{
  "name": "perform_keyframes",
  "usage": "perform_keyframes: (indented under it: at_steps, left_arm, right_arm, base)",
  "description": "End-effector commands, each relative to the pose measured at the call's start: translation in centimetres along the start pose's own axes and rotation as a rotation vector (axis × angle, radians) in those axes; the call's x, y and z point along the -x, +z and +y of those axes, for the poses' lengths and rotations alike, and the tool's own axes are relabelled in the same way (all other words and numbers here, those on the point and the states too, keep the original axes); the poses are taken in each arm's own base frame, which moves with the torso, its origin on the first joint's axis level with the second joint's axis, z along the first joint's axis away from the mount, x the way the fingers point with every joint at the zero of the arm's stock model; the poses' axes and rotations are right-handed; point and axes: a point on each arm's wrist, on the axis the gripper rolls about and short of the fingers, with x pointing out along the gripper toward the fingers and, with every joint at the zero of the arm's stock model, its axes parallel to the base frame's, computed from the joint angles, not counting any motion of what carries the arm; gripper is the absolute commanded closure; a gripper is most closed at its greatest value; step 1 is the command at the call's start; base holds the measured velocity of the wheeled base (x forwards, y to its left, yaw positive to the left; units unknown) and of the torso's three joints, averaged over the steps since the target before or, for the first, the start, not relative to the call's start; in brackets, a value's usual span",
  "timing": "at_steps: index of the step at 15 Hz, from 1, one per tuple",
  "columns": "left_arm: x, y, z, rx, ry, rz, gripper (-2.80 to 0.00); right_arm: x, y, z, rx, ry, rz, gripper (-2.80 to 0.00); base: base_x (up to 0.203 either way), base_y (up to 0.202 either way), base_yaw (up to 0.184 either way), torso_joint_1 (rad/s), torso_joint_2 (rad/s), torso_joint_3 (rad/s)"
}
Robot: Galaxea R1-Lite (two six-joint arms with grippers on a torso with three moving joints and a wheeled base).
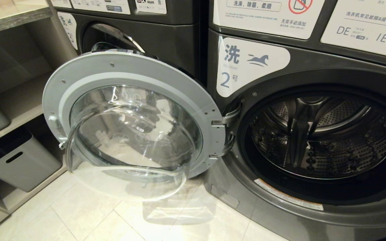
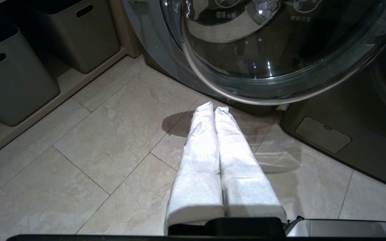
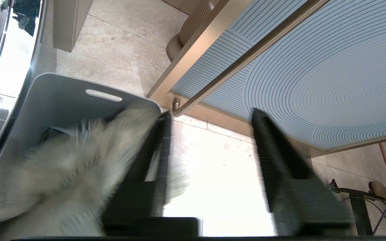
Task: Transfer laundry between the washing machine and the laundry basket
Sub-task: Pick a cloth and place it into the basket
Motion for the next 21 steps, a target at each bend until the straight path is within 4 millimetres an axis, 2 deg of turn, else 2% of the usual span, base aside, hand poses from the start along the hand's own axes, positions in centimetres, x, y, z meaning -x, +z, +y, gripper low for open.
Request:
perform_keyframes:
  at_steps: [1, 5, 8, 14, 16, 21]
  left_arm:
    - [0.0, 0.0, 0.0, 0.0, 0.001, 0.0, 0.0]
    - [0.0, 0.0, 0.0, 0.0, 0.001, 0.0, 0.0]
    - [0.0, 0.0, 0.0, 0.0, 0.0, 0.0, 0.0]
    - [0.0, 0.0, 0.0, 0.0, 0.001, 0.0, 0.0]
    - [0.0, 0.0, 0.0, 0.0, 0.0, 0.0, 0.0]
    - [0.0, 0.0, 0.0, 0.0, 0.0, -0.001, 0.0]
  right_arm:
    - [-0.1, 0.1, -0.1, 0.0, -0.003, -0.002, -2.8]
    - [0.5, 0.7, -0.3, 0.017, 0.049, -0.037, -2.8]
    - [3.5, 1.2, -1.4, 0.046, 0.121, -0.114, -2.8]
    - [11.2, -5.7, -3.4, 0.163, 0.237, -0.132, -2.8]
    - [13.4, -7.7, -2.6, 0.233, 0.356, -0.177, -2.8]
    - [18.2, -9.6, 0.0, 0.428, 0.773, -0.378, -2.8]
  base:
    - [0.0, 0.0, 0.0, 0.0, 0.0, 0.0]
    - [0.0, 0.0, 0.0, 0.0, 0.0, 0.0]
    - [0.0, 0.0, 0.0, 0.0, 0.0, 0.0]
    - [0.0, 0.0, 0.0, 0.0, 0.0, 0.0]
    - [0.0, 0.0, 0.0, 0.0, 0.0, 0.0]
    - [0.0, 0.0, 0.0, 0.0, 0.0, 0.0]
